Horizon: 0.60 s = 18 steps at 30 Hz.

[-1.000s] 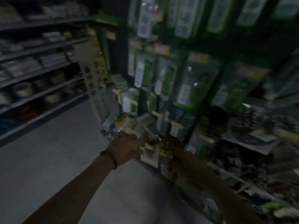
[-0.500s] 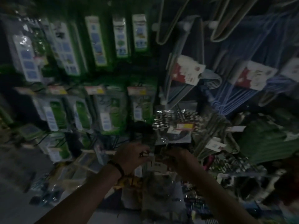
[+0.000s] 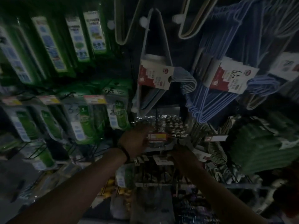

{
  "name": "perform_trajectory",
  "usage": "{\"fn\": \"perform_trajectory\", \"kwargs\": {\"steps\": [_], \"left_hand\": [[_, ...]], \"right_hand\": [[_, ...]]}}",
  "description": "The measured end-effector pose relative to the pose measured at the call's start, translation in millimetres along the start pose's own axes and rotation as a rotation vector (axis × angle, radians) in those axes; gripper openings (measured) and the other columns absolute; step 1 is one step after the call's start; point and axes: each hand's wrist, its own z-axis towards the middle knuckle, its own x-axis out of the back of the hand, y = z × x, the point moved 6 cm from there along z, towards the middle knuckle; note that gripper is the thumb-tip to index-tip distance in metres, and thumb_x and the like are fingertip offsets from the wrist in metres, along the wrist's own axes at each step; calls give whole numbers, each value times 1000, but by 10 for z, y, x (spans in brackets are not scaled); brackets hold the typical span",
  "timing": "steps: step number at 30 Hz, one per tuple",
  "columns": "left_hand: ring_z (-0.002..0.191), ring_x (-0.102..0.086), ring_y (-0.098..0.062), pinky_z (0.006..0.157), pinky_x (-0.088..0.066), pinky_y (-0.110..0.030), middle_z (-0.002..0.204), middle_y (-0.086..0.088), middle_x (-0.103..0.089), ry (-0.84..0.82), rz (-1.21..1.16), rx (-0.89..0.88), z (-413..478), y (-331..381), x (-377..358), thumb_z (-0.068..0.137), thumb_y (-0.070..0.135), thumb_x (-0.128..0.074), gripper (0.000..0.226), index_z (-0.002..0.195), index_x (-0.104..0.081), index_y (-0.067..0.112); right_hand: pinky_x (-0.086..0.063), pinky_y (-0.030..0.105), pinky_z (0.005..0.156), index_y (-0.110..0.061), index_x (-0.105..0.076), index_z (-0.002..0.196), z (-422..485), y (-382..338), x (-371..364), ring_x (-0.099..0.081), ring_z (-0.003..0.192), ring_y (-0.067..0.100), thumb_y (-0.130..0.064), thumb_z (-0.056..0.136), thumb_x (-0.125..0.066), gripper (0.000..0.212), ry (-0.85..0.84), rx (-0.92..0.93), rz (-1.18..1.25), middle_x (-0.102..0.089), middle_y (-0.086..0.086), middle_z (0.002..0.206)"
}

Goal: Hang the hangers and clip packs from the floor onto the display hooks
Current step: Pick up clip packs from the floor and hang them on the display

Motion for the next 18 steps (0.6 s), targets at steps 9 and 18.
{"fn": "perform_trajectory", "kwargs": {"steps": [9,18], "left_hand": [[97,-70,-40,78,-59,-47,113,-17,-72,269,460,-503,97,306,131,95,12,-57,29,116,-76,12],[102,-69,-28,82,-58,-41,112,-2,-75,79,160,-212,398,200,454,105,32,-59,23,113,-78,21]], "right_hand": [[-64,33,77,-11,-81,99,200,-20,100,-77,94,28,-11,85,-81,14,81,-28,-62,-77,11,106],[-59,47,91,-9,-79,108,213,-33,426,-71,108,34,-17,95,-63,22,287,64,-139,-74,15,115]]}}
